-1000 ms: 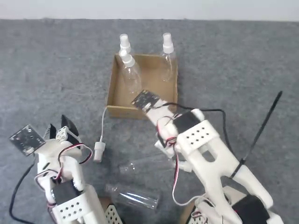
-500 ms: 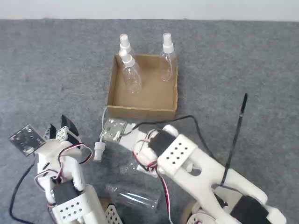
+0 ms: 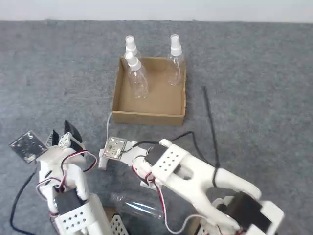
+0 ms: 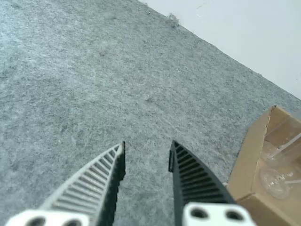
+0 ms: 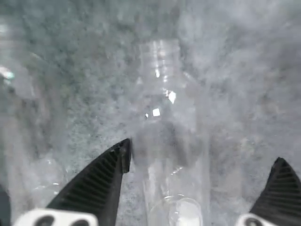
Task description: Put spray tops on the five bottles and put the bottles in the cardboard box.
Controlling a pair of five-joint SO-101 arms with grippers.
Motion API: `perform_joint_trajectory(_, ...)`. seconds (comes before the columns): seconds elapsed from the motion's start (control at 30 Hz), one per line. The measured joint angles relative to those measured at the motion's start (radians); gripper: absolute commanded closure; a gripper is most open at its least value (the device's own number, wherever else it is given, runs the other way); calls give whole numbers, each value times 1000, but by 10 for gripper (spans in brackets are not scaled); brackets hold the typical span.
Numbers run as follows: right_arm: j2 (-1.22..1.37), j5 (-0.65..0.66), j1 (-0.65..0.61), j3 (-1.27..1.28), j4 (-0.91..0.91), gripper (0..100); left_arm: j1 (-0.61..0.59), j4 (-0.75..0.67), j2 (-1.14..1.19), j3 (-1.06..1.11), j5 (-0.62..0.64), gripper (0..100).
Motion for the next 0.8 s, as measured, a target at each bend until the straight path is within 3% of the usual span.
perform_joint_trajectory(0.23,41,2,72,0,-8,820,0,0,0,0,0,852)
perform_joint_trajectory(0.47,-2,63,184,0,8,828,0,0,0,0,0,852)
perform_joint_trajectory(0.7,-132,78,273,-20,169,829,0,0,0,0,0,852)
perform_joint_trajectory(0.8,-146,144,311,-21,190,829,0,0,0,0,0,852)
